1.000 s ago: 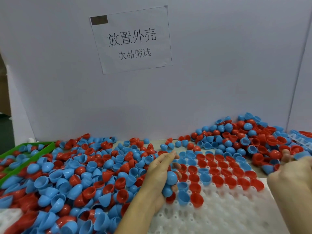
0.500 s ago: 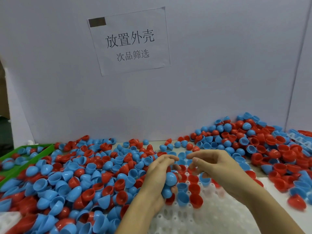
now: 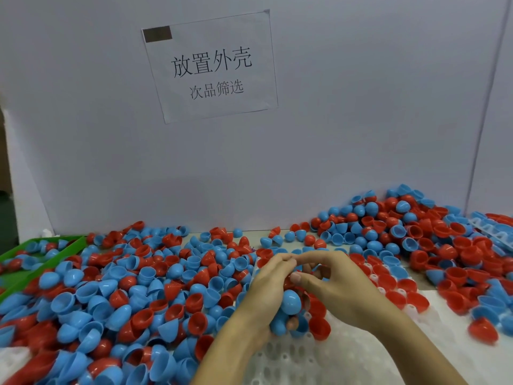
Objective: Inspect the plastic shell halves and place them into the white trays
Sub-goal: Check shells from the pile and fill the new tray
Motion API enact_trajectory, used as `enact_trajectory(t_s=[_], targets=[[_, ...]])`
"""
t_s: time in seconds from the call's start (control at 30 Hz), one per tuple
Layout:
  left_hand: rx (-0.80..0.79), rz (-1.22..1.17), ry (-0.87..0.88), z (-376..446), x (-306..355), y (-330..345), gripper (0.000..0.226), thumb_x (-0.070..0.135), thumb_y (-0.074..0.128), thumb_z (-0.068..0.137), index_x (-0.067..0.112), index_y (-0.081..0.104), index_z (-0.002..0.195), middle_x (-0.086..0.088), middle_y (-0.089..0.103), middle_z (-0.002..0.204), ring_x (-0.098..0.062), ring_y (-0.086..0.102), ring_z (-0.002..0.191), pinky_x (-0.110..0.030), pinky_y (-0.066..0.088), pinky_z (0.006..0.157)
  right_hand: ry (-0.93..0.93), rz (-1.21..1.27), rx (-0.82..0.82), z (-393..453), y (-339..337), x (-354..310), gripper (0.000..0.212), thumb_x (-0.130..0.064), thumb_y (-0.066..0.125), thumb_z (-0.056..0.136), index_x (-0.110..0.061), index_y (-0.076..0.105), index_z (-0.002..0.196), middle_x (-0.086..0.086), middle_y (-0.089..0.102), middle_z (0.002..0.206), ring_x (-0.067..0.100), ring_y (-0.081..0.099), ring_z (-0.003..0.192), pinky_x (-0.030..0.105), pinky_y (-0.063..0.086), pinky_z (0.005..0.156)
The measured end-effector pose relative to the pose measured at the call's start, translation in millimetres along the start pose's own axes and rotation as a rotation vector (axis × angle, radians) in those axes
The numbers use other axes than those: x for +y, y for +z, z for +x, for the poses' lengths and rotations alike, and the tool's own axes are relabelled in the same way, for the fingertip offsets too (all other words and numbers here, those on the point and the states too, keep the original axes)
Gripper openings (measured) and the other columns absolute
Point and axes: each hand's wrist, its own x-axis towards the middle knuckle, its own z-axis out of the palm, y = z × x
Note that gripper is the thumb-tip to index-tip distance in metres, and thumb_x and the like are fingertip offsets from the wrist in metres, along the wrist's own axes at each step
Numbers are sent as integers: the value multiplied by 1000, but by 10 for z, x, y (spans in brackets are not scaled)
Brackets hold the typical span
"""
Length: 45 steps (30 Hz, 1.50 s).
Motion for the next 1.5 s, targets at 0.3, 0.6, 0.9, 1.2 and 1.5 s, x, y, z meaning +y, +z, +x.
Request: enact_trajectory(t_s=[0.3,0.6,0.9,1.2,1.5], targets=[[-38,-126,-4,-1,9,-59,21,35,54,101,24,67,112,-9,69,84,-20,61,64,-22,41,37,9,60,-32,10,5,14,35,-20,61,97,-55,60,96,-32,68,92,-9,63,89,3,46,68],[-110,-337,-65,25,53,-92,37,38,56,90,11,81,92,-12,67,78,-16,60,58,-20,39,34,188,356,71,54,7,112,25,-24,48,102,-38,69,108,-14,72,106,8,68,101,32,58,89],[-38,-316,-112,60,2,-139,56,46,68,84,9,64,125,-17,72,93,-15,59,56,-19,39,34,179,453,338,75,-7,128,17,-26,66,92,-29,63,108,-7,69,107,7,72,87,22,58,68],[67,-293,-56,85,-10,-138,44,39,74,80,7,68,109,-8,64,72,-14,55,52,-21,38,34,70,146,123,25,18,64,22,-9,74,86,-31,70,88,-15,69,98,0,67,87,15,54,69],[5,51,91,64,-34,-108,27,44,70,88,25,70,69,4,54,62,-8,48,47,-21,38,38,-19,61,125,-3,-223,82,20,-13,71,88,-33,74,91,-11,71,84,9,67,84,25,56,75]])
